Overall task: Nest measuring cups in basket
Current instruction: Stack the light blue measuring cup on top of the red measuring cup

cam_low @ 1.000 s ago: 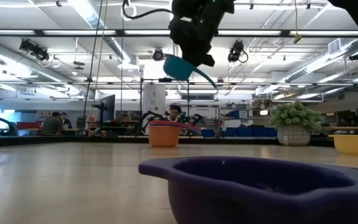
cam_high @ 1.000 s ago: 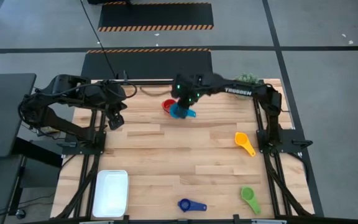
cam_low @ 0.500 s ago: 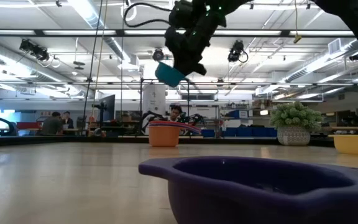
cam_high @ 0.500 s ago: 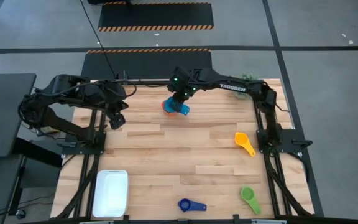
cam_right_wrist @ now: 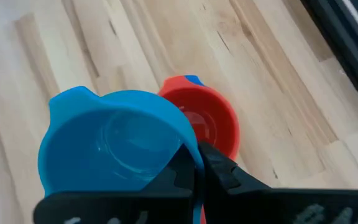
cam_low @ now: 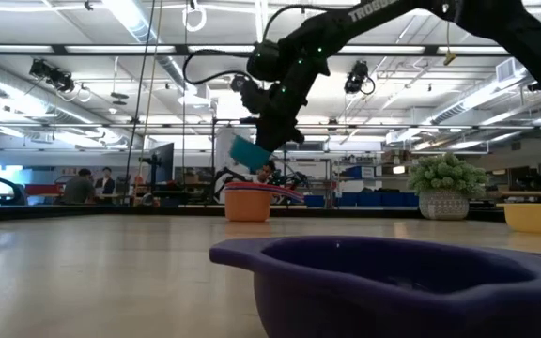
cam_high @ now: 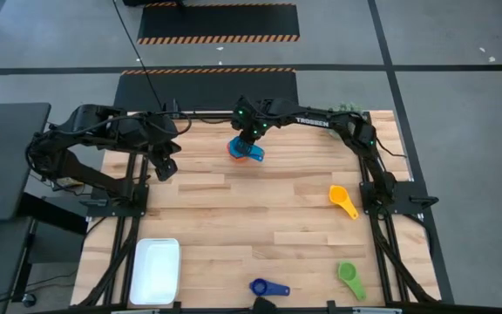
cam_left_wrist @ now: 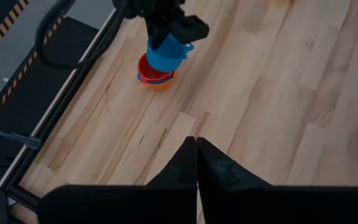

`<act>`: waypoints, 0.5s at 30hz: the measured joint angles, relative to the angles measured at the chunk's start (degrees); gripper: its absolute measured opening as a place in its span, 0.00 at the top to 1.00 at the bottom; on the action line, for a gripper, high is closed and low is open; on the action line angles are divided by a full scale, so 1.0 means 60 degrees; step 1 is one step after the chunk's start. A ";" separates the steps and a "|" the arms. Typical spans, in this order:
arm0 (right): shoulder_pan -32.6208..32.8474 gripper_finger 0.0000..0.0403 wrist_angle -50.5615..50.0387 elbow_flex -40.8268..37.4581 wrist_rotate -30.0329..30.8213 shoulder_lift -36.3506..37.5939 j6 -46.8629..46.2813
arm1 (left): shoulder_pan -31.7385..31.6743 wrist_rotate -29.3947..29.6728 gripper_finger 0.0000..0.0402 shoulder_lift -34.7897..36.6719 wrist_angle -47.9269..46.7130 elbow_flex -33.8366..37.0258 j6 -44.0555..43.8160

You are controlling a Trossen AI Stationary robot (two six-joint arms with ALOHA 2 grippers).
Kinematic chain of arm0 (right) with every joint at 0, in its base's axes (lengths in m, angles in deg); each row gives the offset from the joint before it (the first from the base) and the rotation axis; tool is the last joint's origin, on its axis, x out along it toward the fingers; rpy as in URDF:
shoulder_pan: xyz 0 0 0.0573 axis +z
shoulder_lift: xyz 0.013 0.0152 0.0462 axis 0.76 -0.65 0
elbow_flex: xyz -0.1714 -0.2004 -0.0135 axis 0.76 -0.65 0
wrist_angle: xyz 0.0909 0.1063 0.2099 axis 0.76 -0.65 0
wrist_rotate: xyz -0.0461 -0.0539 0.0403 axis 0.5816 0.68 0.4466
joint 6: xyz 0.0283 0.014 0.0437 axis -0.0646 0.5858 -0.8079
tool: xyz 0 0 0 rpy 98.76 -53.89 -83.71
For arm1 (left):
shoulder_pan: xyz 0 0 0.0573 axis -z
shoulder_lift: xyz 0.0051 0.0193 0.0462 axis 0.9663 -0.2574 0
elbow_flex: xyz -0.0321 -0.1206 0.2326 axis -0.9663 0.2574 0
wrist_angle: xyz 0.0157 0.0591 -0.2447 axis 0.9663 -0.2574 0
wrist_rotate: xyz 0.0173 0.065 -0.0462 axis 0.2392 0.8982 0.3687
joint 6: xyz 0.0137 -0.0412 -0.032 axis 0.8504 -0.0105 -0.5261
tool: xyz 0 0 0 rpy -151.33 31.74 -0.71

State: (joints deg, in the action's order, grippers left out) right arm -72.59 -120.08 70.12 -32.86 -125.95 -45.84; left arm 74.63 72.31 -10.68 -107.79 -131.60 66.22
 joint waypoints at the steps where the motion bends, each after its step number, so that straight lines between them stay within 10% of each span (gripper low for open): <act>1: -0.0017 0.98 -0.0011 0.0000 0.0024 -0.0049 0.0003 | 0.0002 0.0000 0.99 0.0000 0.0002 0.0000 0.0000; 15: -0.0055 0.90 0.0145 0.0004 0.0329 -0.0143 0.0684 | 0.0000 0.0004 0.99 0.0000 0.0009 0.0000 -0.0011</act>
State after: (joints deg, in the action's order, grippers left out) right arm -72.92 -119.21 70.14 -30.88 -126.80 -41.74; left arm 74.62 72.33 -10.68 -107.74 -131.60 66.16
